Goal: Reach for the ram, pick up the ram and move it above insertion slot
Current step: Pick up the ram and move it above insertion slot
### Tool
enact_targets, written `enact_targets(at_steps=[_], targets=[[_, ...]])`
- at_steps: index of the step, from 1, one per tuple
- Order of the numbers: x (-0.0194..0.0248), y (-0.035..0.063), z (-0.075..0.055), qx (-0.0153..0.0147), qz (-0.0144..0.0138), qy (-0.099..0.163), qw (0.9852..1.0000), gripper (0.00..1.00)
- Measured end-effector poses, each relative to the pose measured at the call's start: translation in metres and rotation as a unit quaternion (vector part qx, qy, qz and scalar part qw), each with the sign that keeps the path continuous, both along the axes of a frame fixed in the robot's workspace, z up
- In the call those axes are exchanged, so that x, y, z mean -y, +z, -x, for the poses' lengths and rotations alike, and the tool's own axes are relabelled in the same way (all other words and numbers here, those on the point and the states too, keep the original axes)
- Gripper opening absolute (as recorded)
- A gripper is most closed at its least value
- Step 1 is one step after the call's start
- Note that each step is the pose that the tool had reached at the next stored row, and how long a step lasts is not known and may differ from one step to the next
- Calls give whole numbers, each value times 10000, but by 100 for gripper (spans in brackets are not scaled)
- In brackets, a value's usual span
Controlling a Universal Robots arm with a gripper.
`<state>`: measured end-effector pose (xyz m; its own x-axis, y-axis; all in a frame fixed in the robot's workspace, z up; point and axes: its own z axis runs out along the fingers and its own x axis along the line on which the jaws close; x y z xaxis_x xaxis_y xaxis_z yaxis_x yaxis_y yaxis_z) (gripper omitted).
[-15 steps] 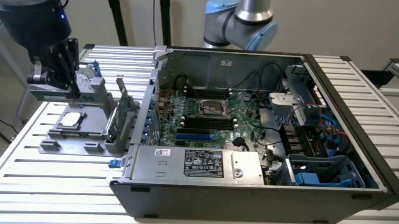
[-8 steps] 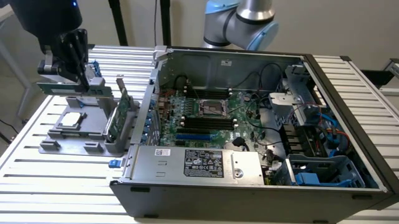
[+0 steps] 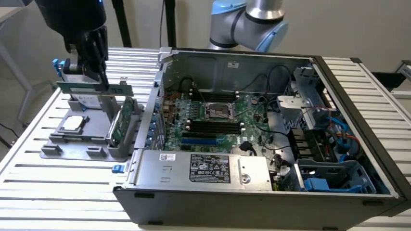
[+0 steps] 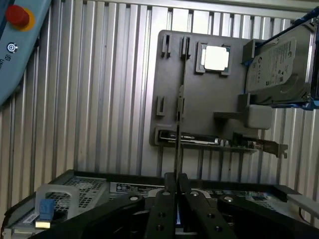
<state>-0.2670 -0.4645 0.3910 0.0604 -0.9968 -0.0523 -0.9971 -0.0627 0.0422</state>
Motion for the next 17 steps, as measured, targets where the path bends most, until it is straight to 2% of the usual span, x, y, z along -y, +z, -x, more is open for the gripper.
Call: enact_targets(at_steps=[3, 9, 13, 17], targets=[[0, 6, -135, 0, -62, 0, 10000, 13], [-2, 9, -406, 0, -154, 0, 9999, 13], [-5, 9, -590, 0, -206, 0, 9998, 13], [-8, 9, -770, 0, -237, 0, 9997, 13]])
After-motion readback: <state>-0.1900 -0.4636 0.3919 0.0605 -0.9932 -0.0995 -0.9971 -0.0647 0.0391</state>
